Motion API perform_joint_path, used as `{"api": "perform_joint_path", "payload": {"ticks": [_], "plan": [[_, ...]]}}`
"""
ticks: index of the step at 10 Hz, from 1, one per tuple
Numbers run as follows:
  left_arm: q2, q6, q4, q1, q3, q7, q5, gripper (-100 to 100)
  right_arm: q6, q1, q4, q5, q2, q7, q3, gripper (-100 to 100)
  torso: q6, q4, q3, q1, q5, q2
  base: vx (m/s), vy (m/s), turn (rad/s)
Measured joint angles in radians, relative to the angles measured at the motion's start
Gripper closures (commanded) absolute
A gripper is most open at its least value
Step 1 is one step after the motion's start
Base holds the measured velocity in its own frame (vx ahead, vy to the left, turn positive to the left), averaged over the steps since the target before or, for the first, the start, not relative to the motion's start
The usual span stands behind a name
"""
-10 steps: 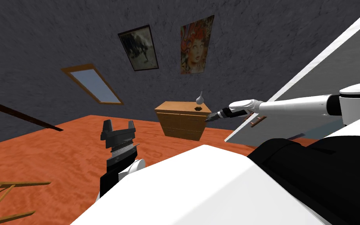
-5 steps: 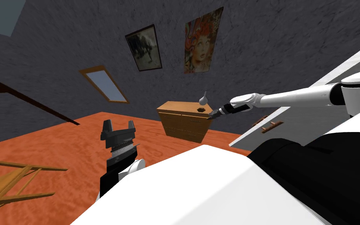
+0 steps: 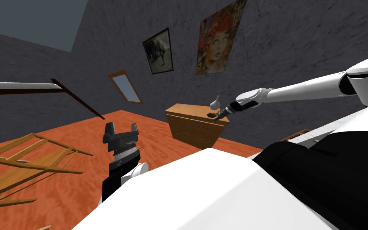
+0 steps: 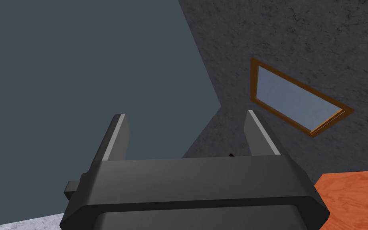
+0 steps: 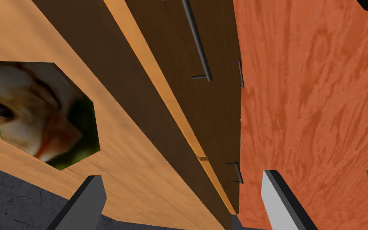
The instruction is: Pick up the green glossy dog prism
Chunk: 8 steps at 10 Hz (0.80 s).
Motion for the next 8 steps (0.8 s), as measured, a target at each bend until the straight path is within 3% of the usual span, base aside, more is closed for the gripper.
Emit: {"api": "perform_joint_path", "payload": {"ticks": [3,6,8], "plan": [[0.0,0.0,0.0,0.0,0.0,0.0,0.0,0,-0.062,0.036,0.056,-0.016,-0.078,0.0,0.009,-100,0.001,0.0,-0.001,-0.003,-0.001,-0.001,0.074,-0.167,0.329],[0.0,0.0,0.0,0.0,0.0,0.0,0.0,0,-0.113,0.095,0.096,-0.031,-0.117,0.0,0.014,-100,0.001,0.0,0.001,0.0,-0.001,0.001,0.035,-0.133,0.254],[0.0,0.0,0.0,0.0,0.0,0.0,0.0,0,-0.143,0.115,0.102,-0.039,-0.133,-0.005,0.044,-100,0.002,0.001,0.002,0.002,0.0,0.003,0.002,-0.074,0.093]]}}
